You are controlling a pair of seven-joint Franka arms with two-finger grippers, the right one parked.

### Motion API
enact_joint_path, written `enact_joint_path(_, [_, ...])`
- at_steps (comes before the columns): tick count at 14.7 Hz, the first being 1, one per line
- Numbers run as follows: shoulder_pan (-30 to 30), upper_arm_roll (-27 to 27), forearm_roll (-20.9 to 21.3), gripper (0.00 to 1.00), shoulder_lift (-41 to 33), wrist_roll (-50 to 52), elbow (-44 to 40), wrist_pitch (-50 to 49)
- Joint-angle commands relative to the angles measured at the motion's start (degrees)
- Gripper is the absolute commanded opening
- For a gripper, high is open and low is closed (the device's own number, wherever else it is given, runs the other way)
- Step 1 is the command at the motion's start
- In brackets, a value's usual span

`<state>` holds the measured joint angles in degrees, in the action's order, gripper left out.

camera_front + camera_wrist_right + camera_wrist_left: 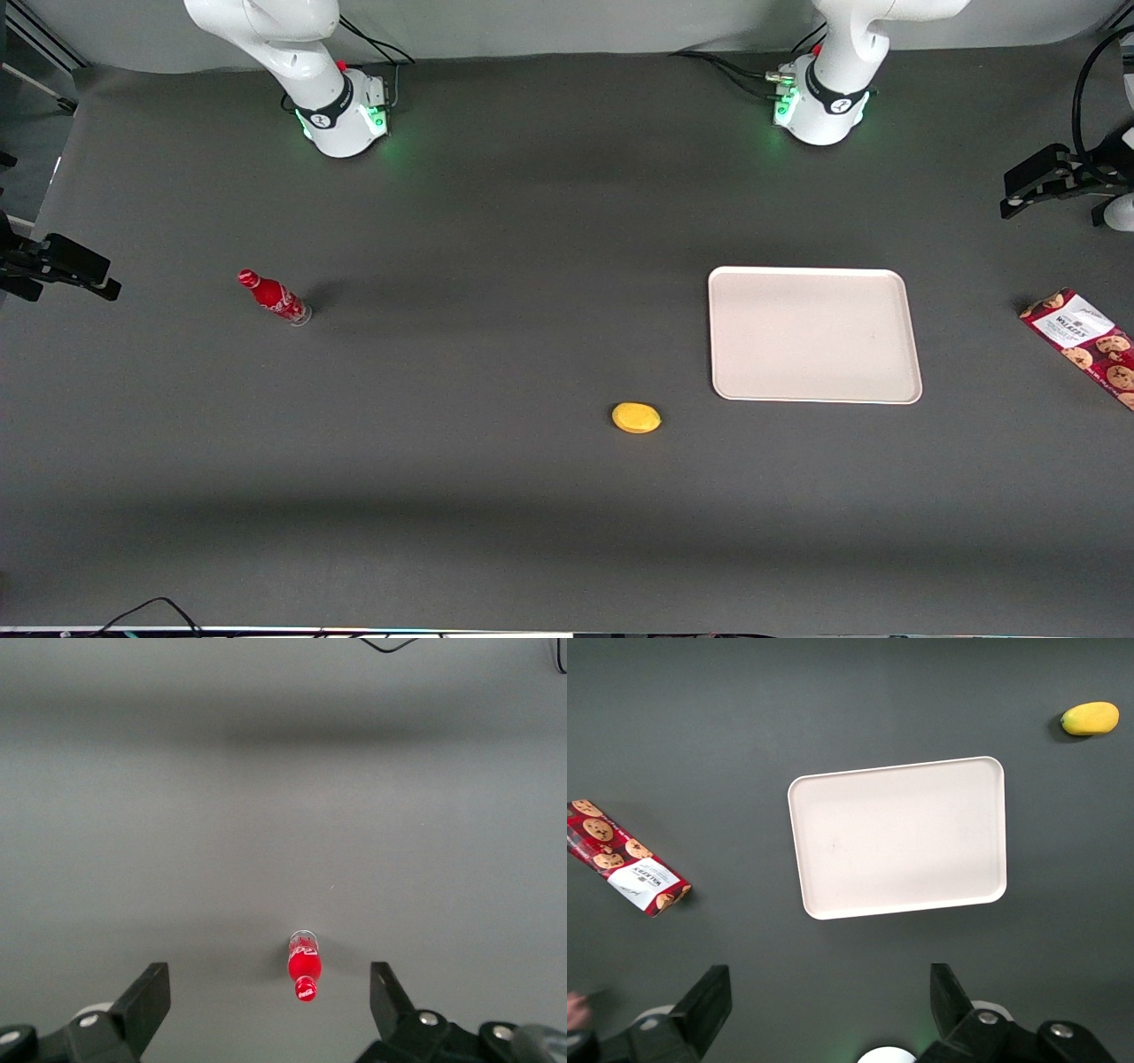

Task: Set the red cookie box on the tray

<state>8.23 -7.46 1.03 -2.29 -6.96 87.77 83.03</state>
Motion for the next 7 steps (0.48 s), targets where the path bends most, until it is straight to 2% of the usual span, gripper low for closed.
enact_joint_path(1, [-1.03,1.04,0.46,1.00,0.36,0.54,-1.72,-1.46])
enact_joint_path(5, [-1.11,0.61,1.16,1.00,0.53,0.36,-2.08,-1.91])
enact_joint_path(7, [-2.16,-3.41,2.04,1.00,1.66,1.24,-1.55,-1.74])
